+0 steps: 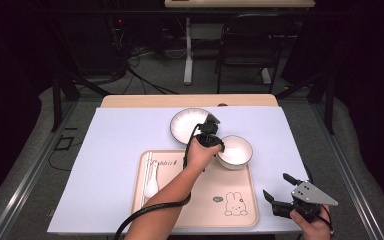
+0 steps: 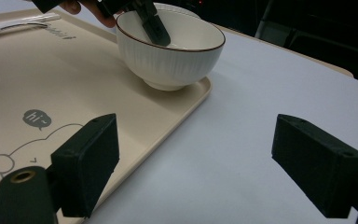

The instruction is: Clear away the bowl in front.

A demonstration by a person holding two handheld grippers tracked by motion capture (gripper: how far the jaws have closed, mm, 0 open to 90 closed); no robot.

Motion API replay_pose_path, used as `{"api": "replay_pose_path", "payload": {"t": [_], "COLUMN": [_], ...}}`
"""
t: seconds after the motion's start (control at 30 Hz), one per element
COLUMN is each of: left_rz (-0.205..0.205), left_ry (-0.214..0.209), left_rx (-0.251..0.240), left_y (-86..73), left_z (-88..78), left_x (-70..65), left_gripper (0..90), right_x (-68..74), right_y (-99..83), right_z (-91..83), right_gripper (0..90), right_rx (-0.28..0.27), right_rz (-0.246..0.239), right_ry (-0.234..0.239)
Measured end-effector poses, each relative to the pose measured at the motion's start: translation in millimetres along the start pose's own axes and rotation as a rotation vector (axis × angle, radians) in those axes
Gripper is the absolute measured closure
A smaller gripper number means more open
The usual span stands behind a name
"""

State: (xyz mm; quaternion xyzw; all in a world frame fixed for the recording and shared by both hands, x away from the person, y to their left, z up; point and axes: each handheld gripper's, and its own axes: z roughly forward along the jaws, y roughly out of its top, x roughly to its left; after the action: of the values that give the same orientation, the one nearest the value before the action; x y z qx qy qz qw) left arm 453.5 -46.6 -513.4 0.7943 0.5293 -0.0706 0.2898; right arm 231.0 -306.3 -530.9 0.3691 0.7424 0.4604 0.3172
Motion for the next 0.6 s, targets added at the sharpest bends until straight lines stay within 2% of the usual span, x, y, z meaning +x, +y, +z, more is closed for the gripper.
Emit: {"api": "replay_pose_path", "payload": {"t": [0.4,0.6], "left_rz": [0.006,-0.006], "left_ry": [0.006,0.001], "left_rx": [-0.010,-0.012], "left_y": [0.0,-1.1], "left_z": [8.6,13.7], "left_x": [-2.9,-0.5], "left_gripper": [81.1,81.2], "right_x": [0.3,0.2], "right_y": [0.2,0.1], "right_z": [0.2,0.3], "right_gripper": [14.5,14.5], "right_rx": [0.000,0.000], "right_rz": [-0.001,0.001], "right_ry": [0.001,0.002]}}
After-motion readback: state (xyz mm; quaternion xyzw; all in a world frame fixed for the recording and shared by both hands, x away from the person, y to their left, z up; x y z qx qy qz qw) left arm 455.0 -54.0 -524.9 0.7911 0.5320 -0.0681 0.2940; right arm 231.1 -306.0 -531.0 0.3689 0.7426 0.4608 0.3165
